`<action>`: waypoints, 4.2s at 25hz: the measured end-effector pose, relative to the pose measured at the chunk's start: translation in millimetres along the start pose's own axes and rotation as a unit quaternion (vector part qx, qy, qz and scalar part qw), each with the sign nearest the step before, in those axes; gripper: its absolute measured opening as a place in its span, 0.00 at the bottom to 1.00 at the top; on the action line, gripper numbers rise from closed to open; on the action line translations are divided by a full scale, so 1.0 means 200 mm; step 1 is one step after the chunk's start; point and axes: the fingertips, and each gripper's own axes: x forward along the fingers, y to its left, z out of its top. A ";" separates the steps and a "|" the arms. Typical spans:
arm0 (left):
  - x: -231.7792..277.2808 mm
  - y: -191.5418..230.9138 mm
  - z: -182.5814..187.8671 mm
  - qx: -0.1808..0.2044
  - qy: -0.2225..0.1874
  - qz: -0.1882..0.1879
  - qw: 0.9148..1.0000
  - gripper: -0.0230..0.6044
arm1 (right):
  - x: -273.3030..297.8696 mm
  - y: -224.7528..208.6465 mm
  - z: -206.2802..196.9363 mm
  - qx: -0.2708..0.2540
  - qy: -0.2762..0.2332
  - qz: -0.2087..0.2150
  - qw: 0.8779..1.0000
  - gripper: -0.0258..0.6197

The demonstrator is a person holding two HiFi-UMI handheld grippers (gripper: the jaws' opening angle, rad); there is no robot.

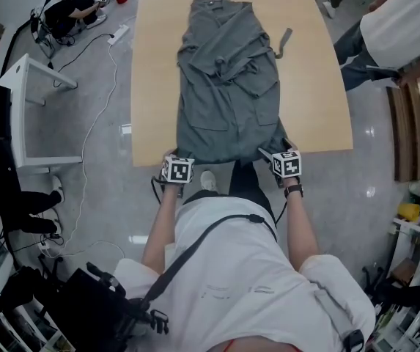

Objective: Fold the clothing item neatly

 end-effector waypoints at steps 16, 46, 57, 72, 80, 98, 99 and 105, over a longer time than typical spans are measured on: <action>-0.01 -0.37 0.13 -0.110 -0.029 -0.190 0.975 0.08 | 0.08 0.33 0.08 0.097 -0.016 0.079 0.992 0.14; -1.09 -0.11 1.82 -0.166 -0.348 -0.286 0.877 0.08 | -0.72 0.17 1.76 0.058 -0.246 0.227 0.940 0.15; -0.22 0.44 2.84 -0.194 -0.337 -0.124 0.913 0.09 | 0.36 -0.26 2.72 0.024 -0.172 0.212 0.962 0.17; 0.50 0.53 1.40 -0.199 -0.096 -0.024 0.975 0.34 | 0.67 -0.61 1.35 0.093 -0.025 0.090 0.991 0.56; 0.44 0.39 1.32 -0.187 -0.077 -0.037 0.979 0.11 | 0.64 -0.50 1.24 0.093 -0.046 0.027 0.994 0.15; -0.04 0.04 0.17 -0.141 -0.013 -0.075 0.987 0.11 | -0.11 -0.22 0.14 0.169 0.007 -0.022 0.985 0.13; -0.06 0.04 0.17 -0.140 -0.024 -0.072 0.987 0.12 | -0.14 -0.23 0.13 0.168 -0.003 -0.037 0.985 0.14; -0.21 0.10 0.27 -0.094 -0.092 -0.037 0.991 0.19 | -0.31 -0.18 0.25 0.152 -0.091 -0.116 0.977 0.32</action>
